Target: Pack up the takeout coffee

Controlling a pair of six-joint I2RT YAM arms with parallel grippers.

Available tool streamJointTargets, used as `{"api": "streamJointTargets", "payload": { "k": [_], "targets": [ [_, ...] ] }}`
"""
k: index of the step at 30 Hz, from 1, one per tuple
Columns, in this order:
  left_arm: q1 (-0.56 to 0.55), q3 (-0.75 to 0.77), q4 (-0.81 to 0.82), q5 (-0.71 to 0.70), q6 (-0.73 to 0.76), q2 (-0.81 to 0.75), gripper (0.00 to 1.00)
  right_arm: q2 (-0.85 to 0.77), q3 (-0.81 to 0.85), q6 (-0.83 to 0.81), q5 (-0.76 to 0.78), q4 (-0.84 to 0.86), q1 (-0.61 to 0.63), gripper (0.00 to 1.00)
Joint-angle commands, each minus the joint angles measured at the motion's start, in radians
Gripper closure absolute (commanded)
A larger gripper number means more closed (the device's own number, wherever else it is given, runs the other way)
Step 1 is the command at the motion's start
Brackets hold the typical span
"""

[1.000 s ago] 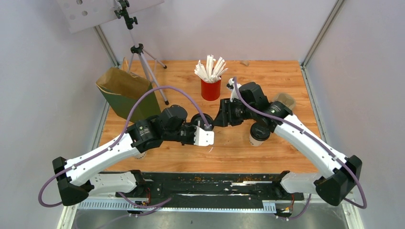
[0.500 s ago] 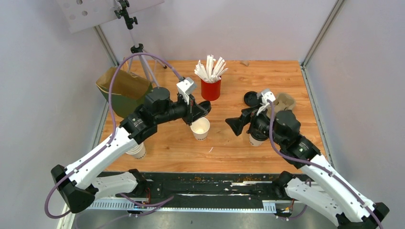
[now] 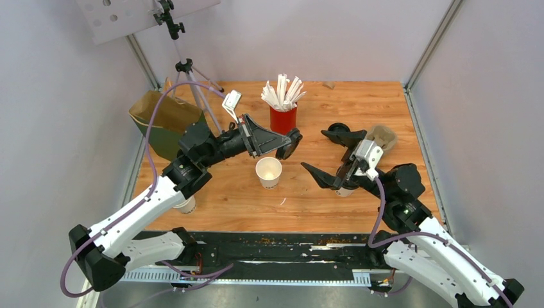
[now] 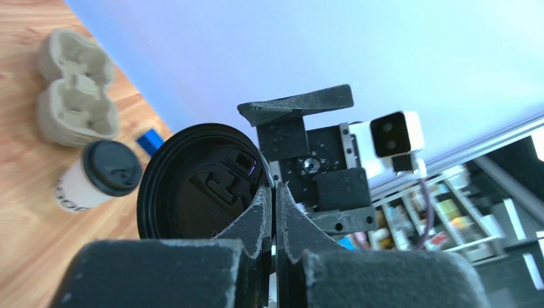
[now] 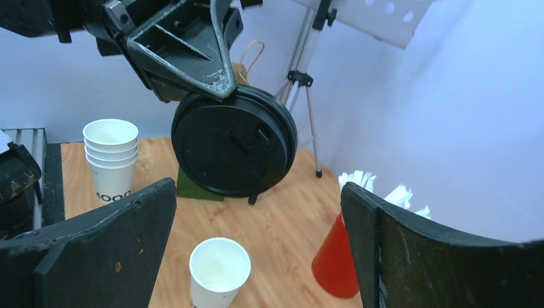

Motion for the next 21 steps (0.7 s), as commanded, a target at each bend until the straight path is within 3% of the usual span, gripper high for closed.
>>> {"api": "streamJointTargets", "payload": {
  "k": [1, 5, 21],
  "targets": [
    [0.006, -0.07, 0.261, -0.019, -0.277, -0.038, 1.0, 0.017, 0.016, -0.107, -0.048, 0.125, 0.025, 0.0],
    [0.006, -0.115, 0.346, -0.026, -0.381, -0.036, 1.0, 0.051, 0.059, -0.157, -0.063, 0.097, 0.041, 0.0],
    [0.006, -0.168, 0.357, -0.069, -0.453, -0.068, 1.0, 0.107, 0.074, -0.291, 0.015, 0.098, 0.138, 0.0]
  ]
}}
